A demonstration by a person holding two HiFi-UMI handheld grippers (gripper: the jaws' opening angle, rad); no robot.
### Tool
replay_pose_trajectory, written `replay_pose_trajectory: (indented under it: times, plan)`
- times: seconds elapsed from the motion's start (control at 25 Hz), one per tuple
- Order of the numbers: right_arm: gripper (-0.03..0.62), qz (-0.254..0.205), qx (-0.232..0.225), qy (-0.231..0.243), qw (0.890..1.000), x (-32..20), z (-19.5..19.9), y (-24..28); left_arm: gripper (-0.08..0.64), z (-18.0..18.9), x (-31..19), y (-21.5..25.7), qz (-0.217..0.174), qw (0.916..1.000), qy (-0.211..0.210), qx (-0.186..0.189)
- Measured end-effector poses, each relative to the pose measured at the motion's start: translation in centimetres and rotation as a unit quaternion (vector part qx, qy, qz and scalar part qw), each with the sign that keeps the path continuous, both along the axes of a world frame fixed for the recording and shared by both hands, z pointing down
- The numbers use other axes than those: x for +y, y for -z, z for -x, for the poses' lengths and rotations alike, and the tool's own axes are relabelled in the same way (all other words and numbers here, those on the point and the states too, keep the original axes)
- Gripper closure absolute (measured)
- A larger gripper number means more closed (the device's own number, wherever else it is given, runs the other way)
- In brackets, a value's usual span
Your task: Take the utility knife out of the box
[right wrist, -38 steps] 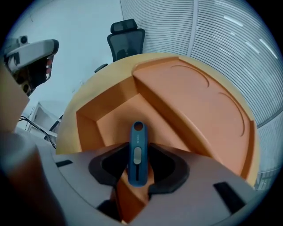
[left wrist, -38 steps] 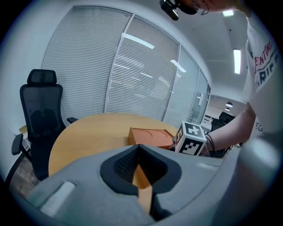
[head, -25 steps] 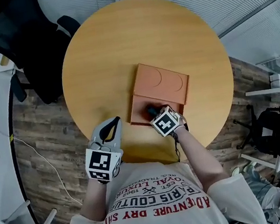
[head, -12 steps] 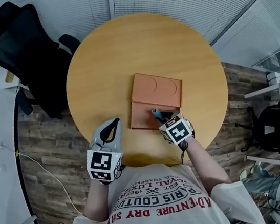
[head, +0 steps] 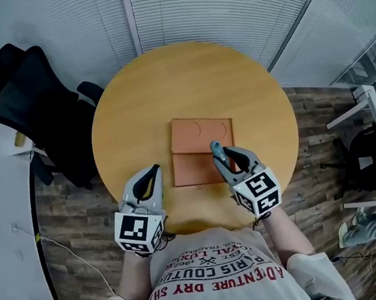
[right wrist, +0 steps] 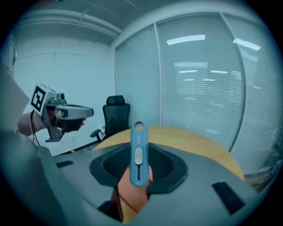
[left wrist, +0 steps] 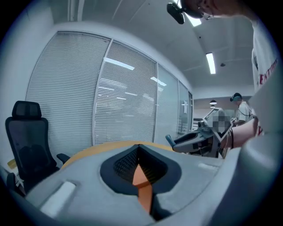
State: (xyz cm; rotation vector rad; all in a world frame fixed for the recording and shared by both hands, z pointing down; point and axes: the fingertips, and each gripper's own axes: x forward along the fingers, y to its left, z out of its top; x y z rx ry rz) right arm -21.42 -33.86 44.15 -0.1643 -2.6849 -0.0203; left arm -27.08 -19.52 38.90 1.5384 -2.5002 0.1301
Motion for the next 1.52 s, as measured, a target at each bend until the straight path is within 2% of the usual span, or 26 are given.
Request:
replay_pose_trajectory:
  times: [0.12,0.28,0.52,0.76,1.12,1.52]
  plan:
    - [0.463,-0.005,-0.083,-0.011,0.996,-0.1,-1.1,4.3,0.566,-0.4,-0.7,2.3,-0.011,0.9995,-0.018,-0.023]
    - [0.463,-0.023,-0.17,-0.013,0.985,-0.1,-2.7,8.5,0.566,-0.6,-1.3,5.5,-0.039,0.9975,-0.028,-0.053]
    - [0.463,-0.011,-0.23,-0.018,0.973,-0.5,-4.8,11.0,0.566,-1.5,-2.5,6.6,-0.057,0.9955,-0.041,-0.063]
    - [0.462,-0.006,-0.234,-0.021,0.972,-0.6,-4.9,10.8,0.565,-2.0,-3.5,6.3,-0.067,0.9951,-0.053,-0.051]
    - [0.463,-0.004,-0.233,-0.017,0.972,-0.9,-5.5,10.5,0.565,-2.5,-5.1,6.4,-0.061,0.9942,-0.063,-0.062]
    - [0.463,-0.001,-0.211,-0.003,0.978,0.2,-3.6,9.5,0.566,-1.1,-4.3,5.6,-0.053,0.996,-0.048,-0.053]
